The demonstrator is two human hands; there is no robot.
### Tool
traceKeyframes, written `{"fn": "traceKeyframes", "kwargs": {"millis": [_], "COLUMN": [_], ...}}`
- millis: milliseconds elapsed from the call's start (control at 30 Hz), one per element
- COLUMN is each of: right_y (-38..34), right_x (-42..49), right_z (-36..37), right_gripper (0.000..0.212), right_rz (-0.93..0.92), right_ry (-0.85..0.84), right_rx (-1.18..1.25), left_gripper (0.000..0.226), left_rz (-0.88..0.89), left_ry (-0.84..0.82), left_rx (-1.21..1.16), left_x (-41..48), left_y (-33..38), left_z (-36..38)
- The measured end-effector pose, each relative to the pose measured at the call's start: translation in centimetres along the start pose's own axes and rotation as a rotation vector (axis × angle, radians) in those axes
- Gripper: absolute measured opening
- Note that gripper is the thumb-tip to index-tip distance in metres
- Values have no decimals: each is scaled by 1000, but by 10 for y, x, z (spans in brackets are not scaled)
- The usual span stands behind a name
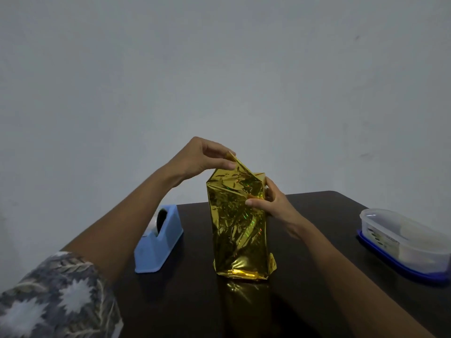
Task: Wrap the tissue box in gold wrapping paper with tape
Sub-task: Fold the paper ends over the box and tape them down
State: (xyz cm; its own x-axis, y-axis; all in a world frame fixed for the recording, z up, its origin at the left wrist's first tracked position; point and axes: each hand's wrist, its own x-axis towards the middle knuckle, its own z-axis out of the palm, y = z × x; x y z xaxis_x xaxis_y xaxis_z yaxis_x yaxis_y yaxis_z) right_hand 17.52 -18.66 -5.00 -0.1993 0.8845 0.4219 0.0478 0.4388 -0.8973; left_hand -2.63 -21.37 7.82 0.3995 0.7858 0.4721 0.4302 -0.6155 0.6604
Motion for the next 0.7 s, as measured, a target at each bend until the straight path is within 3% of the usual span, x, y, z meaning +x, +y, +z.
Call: {"fn": "traceKeyframes", "kwargs": {"millis": [100,267,467,633,700], "right_y": [0,-2,0,-2,-4], "right_x": [0,-2,-2,-3,-4], "right_z": [0,0,1,0,1], "right_gripper": [71,74,106,76,75], "right_rz": [2,4,37,19,12], "right_ry": [1,-25,-40,-65,-65], "right_rx": [-6,-19,-27,-9,-2], "left_gripper": [8,15,26,25,26], "left_rz": [41,-8,-151,-207,-218], "left_ry": [49,75,39,9,4], "left_rx": [-24,-21,-8,19,27], "left_x": [6,19,31,32,29], "left_y": [-2,-7,-21,-33,-34], "left_z": [0,7,19,28,31]}}
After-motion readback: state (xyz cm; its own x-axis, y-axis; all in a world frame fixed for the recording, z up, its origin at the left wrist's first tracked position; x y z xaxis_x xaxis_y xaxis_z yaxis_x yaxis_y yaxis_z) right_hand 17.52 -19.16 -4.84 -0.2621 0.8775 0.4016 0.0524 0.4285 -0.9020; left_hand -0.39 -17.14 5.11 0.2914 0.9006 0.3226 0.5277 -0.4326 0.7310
